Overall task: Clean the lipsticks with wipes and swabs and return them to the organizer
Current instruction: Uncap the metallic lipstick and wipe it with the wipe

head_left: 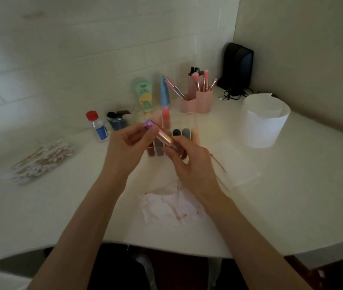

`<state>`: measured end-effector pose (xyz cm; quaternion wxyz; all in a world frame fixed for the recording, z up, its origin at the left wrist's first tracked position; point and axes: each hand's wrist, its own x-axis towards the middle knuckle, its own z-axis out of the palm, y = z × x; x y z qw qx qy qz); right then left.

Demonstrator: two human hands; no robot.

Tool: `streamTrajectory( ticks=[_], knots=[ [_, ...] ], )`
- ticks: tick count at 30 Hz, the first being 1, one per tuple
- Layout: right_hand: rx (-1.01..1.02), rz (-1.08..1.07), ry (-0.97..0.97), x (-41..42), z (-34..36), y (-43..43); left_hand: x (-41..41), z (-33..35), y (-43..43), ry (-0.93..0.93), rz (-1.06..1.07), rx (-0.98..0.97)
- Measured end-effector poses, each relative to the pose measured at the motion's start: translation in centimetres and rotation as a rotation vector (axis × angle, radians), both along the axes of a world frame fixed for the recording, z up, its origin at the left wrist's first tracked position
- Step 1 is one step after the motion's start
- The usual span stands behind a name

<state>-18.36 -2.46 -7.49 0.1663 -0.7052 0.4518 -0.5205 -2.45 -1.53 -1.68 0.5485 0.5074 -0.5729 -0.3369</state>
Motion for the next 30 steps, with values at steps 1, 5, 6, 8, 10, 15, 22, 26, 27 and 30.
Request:
streamTrajectory(
  ticks=[1, 5, 6, 8, 10, 15, 22, 26, 27, 30],
  knots=[
    [-0.012, 0.009, 0.017, 0.1, 0.0, 0.1, 0.2, -0.2, 0.2, 0.005, 0.028, -0.008],
    [-0.002, 0.063, 0.059, 0.7, -0.1, 0.1, 0.6, -0.8, 0.9, -0.012, 0.142, -0.081],
    [0.0, 0.078, 0.061, 1.0, -0.1, 0.1, 0.5, -1.1, 1.0, -0.001, 0.161, -0.089],
    [0.013, 0.102, 0.088, 1.2, -0.3, 0.2, 0.9, -1.5, 1.2, 0.103, 0.2, -0.089],
    [0.047, 0.109, 0.134, 0.9, -0.5, 0.3, 2.3, -1.4, 1.0, 0.272, 0.249, -0.097],
    [0.103, 0.083, 0.149, 0.5, -0.3, 0.3, 5.5, -1.0, 1.4, 0.106, 0.274, -0.088],
    [0.13, 0.017, 0.144, 0.2, -1.1, -0.3, 8.5, -5.8, 2.7, -0.517, 0.316, 0.047],
    [0.139, 0.006, 0.152, 0.3, -1.2, -0.3, 8.4, -6.1, 3.3, -0.596, 0.334, 0.014],
    [0.131, 0.01, 0.151, 0.3, -1.1, -0.3, 8.4, -6.1, 3.2, -0.608, 0.327, 0.017],
    [0.126, 0.046, 0.099, 0.4, -0.8, -0.1, 8.6, -6.3, 2.9, -0.608, 0.306, 0.034]
  ],
)
